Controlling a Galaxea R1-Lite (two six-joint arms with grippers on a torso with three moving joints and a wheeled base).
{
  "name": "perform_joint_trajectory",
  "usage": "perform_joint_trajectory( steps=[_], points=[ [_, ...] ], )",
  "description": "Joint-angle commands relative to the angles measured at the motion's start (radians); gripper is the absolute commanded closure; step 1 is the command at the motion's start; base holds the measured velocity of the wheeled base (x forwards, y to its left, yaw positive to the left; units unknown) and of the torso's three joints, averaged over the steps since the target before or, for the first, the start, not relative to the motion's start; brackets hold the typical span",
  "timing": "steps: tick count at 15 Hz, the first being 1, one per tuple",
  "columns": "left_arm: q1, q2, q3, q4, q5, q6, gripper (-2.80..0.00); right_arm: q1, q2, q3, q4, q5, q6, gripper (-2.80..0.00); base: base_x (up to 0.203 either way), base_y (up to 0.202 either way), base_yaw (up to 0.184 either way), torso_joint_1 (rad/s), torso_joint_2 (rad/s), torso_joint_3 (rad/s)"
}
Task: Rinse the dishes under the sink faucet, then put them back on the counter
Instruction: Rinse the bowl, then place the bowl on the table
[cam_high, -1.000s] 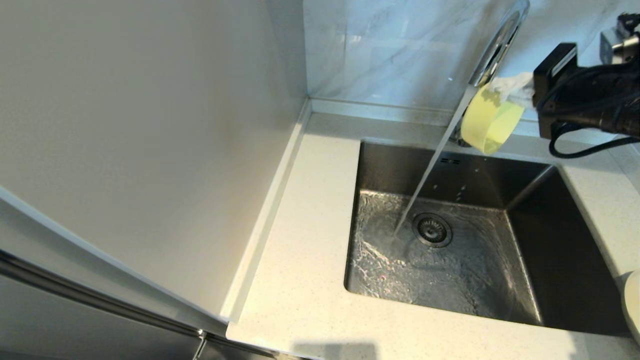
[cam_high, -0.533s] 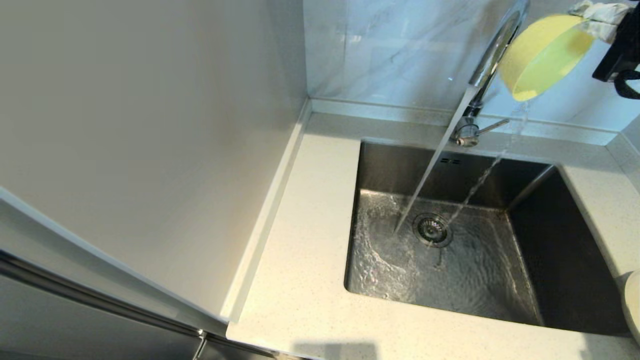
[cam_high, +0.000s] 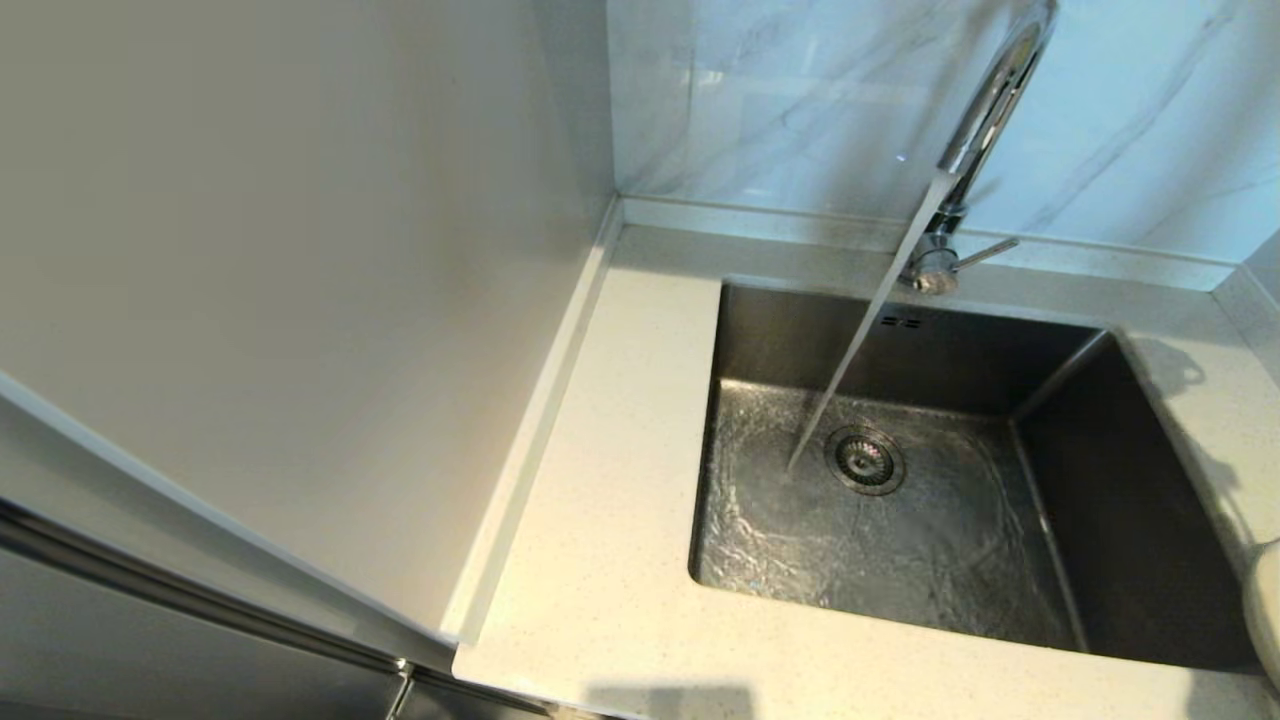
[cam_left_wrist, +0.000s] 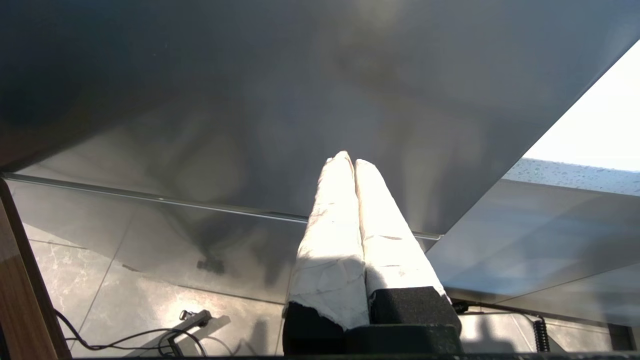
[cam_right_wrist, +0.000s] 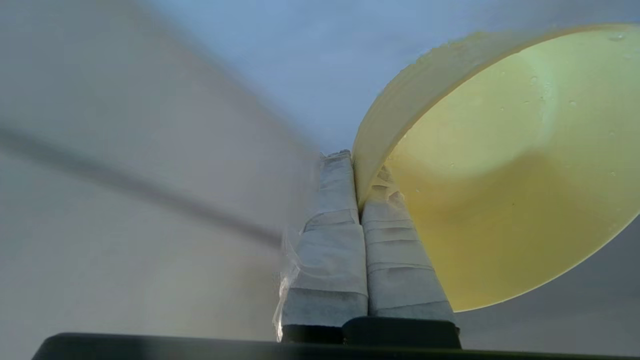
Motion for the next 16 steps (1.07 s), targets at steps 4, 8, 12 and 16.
perform_joint_trajectory(
  steps=[4,8,12,16],
  points=[
    [0.000,0.000,0.000,0.000,0.000,0.000,0.00,-0.037,-0.024,0.163,-0.338,0.062,0.083,0.00,0.000,0.000,0.000,0.000,0.00,0.000],
    [0.000,0.000,0.000,0.000,0.001,0.000,0.00,-0.036,-0.052,0.338,-0.403,0.391,-0.246,0.00,0.000,0.000,0.000,0.000,0.00,0.000],
    [0.000,0.000,0.000,0.000,-0.001,0.000,0.00,-0.048,-0.057,0.316,-0.084,0.486,-0.589,0.00,0.000,0.000,0.000,0.000,0.00,0.000],
    [0.000,0.000,0.000,0.000,0.000,0.000,0.00,-0.064,-0.026,0.152,0.785,0.289,-0.834,0.00,0.000,0.000,0.000,0.000,0.00,0.000]
  ],
)
